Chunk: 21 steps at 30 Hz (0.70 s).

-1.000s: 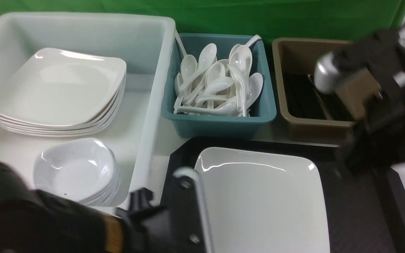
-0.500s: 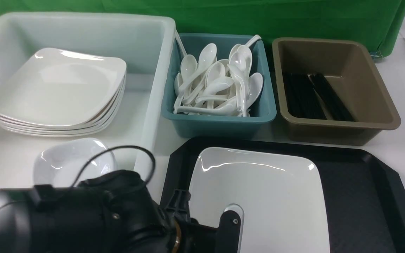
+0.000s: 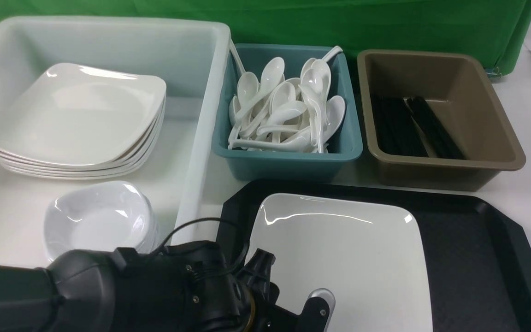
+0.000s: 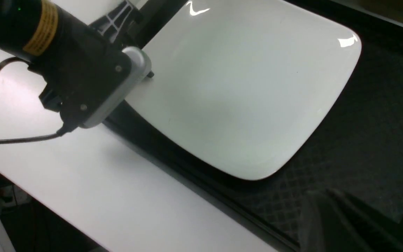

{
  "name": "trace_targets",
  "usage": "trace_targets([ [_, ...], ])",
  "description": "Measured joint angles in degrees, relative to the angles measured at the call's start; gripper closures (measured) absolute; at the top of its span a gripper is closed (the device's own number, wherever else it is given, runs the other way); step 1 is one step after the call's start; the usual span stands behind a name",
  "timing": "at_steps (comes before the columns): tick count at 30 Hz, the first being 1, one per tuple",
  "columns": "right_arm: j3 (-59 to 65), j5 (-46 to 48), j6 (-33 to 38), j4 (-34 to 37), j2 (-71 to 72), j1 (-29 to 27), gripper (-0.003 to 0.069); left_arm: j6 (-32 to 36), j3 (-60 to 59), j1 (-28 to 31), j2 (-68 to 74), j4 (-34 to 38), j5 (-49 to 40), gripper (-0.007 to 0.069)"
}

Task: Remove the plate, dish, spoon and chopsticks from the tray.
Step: Use the left arm to grab a plate from the dinner plate

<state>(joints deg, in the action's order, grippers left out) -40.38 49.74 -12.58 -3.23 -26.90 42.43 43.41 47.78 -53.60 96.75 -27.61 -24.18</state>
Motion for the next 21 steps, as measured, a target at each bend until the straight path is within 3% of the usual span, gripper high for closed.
trace_targets([
  [8, 0.0, 0.2, 0.0, 0.0, 0.0, 0.0, 0.0615, 0.1, 0.5, 0.0, 1.7, -2.1, 2.3, 0.0221],
  [12, 0.0, 0.2, -0.1, 0.0, 0.0, 0.0, 0.0612, -0.6, 0.5, 0.0, 1.9, -2.3, 2.9, 0.0306],
  [14, 0.0, 0.3, -0.3, 0.0, 0.0, 0.0, 0.0607, -1.0, 0.5, 0.0, 2.0, -2.7, 3.9, 0.0409],
  [21, 0.0, 0.3, -0.4, 2.6, 0.0, 0.0, 0.0603, -1.0, 0.7, -0.7, 1.7, -0.8, 5.0, 0.0439],
])
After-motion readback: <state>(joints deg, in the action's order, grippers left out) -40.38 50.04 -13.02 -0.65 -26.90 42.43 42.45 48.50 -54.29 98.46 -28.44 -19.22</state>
